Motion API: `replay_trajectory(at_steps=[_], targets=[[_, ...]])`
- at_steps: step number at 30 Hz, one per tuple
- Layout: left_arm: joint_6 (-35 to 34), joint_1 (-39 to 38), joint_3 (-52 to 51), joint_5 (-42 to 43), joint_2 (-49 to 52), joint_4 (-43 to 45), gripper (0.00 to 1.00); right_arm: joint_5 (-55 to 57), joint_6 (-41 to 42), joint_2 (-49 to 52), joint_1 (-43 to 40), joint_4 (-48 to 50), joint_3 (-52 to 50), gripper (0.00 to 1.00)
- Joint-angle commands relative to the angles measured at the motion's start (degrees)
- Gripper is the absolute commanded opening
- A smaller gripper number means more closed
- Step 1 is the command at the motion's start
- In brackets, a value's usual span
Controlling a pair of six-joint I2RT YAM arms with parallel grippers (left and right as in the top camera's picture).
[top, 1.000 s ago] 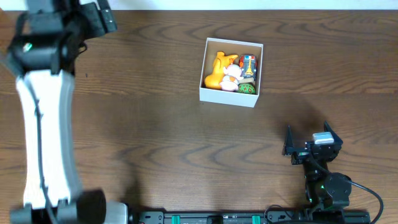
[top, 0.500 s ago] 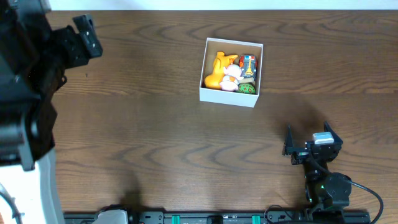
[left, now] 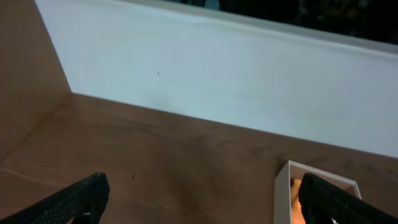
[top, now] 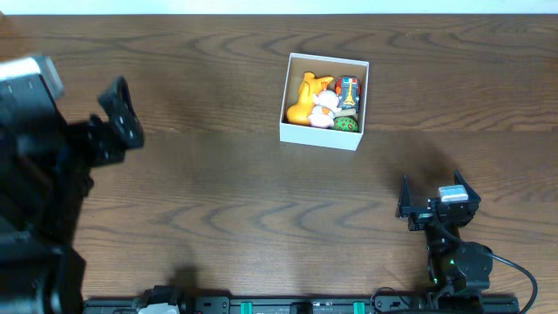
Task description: Pack container
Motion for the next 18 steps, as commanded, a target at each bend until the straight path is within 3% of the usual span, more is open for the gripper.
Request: replay_trajectory(at_steps=[1,10,18], targets=[[0.3,0.0,-7.8,-0.7,-5.4,4.5,0.98,0.3,1.0,-0.6,0.3,-0.1,-0.2,0.99],[0.3,0.2,-26.3,-0.7,-19.6,11.8,0.98,0.3,1.0,-0.6,0.3,-0.1,-0.2,0.99],[0.3,2.0,-36.2,-0.7,-28.9,18.5,0.98,0.3,1.0,-0.6,0.3,-0.1,-0.2,0.99]])
